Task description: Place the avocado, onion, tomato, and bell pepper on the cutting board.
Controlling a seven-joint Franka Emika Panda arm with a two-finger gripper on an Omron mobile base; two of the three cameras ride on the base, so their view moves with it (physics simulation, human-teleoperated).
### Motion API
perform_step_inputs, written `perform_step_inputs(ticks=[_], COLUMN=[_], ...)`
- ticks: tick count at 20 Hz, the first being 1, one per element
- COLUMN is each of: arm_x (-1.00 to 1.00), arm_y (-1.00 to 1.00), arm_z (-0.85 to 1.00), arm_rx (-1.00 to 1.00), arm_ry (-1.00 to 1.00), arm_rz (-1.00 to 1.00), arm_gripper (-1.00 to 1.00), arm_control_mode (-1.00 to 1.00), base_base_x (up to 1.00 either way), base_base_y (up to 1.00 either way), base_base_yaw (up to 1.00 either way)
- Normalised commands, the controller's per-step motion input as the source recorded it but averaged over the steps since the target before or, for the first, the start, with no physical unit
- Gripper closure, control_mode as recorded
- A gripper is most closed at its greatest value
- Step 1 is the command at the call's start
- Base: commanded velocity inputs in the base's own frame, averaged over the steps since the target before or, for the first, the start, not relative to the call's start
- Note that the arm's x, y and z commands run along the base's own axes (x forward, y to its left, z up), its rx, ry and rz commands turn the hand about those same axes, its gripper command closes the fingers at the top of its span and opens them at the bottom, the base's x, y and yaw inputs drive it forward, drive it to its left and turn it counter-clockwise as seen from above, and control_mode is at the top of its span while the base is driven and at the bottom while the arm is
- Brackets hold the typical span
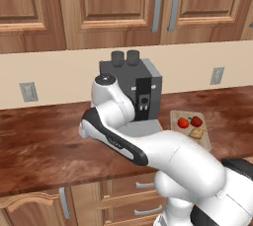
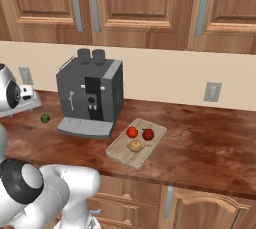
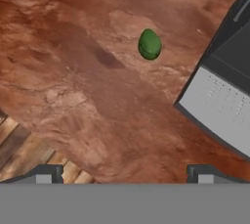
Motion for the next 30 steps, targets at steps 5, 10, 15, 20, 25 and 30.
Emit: perform_step_inputs(ticks=[5, 10, 15, 20, 25, 30], arm_x=[0.37, 0.31, 0.18, 0.0, 0.02, 0.2], arm_y=[0.12, 0.15, 0.26, 0.21, 0.06, 0.0], arm_z=[-0.21, -0.26, -0.24, -0.14, -0.11, -0.15], arm_rx=[-0.03, -0.06, -0.1, -0.08, -0.04, -0.01], arm_ry=[0.11, 0.13, 0.1, 0.01, 0.0, 0.0], arm_rz=[0.03, 0.09, 0.08, 0.04, 0.01, 0.0], arm_gripper=[-1.0, -1.0, -1.0, -1.0, -1.0, -1.0], arm_control_mode=[-1.0, -1.0, -1.0, -1.0, -1.0, -1.0], base_base_x=[0.0, 0.0, 0.0, 0.0, 0.0, 0.0], base_base_y=[0.0, 0.0, 0.0, 0.0, 0.0, 0.0], base_base_yaw=[0.0, 0.0, 0.0, 0.0, 0.0, 0.0])
